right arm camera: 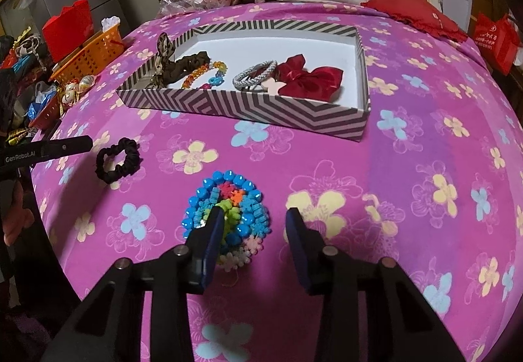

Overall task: Organize jewelry
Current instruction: 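Withdraw both grippers from the tray toward the rainbow beaded bracelet and black scrunchie, then grasp the black scrunchie with the left gripper while the right grasps the rainbow beaded bracelet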

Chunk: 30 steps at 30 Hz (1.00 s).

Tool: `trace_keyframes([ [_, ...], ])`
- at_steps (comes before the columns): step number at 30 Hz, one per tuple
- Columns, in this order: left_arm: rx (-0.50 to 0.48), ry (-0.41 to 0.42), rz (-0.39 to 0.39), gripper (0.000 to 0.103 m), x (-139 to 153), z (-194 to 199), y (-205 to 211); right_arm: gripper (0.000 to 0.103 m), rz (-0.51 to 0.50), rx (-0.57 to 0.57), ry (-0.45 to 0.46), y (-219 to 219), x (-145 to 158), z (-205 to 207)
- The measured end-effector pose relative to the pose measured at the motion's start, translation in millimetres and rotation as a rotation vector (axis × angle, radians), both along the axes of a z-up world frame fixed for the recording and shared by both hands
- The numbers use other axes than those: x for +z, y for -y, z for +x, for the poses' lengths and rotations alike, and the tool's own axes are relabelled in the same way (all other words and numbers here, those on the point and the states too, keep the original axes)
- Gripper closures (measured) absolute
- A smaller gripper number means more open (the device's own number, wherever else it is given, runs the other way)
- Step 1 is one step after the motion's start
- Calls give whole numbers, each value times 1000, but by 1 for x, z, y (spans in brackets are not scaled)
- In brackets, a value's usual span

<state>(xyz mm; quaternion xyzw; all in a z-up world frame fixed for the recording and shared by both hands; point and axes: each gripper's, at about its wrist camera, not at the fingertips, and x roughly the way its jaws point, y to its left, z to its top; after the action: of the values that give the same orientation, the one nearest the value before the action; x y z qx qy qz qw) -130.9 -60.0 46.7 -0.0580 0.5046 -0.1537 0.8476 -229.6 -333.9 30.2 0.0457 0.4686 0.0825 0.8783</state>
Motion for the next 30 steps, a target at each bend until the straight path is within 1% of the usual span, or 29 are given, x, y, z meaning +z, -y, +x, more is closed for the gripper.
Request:
trace_keyframes([
  [11,-3,-21,-16,84,-5,1,1,63,5,10,-2,-2,-4,3],
  [22,-3,-38,-11,84,-12,1,2,63,4,13,-1,-4,-5,2],
  [24,-4,-42,-9,84,-13,2,2,65,9,13,-2,-4,-6,2],
  [26,-4,-44,-9,84,-14,2,3,69,13,15,-3,-4,-6,3],
  [30,-1,-47,-10,84,-15,3,3,73,11,23,-1,-6,-6,4],
])
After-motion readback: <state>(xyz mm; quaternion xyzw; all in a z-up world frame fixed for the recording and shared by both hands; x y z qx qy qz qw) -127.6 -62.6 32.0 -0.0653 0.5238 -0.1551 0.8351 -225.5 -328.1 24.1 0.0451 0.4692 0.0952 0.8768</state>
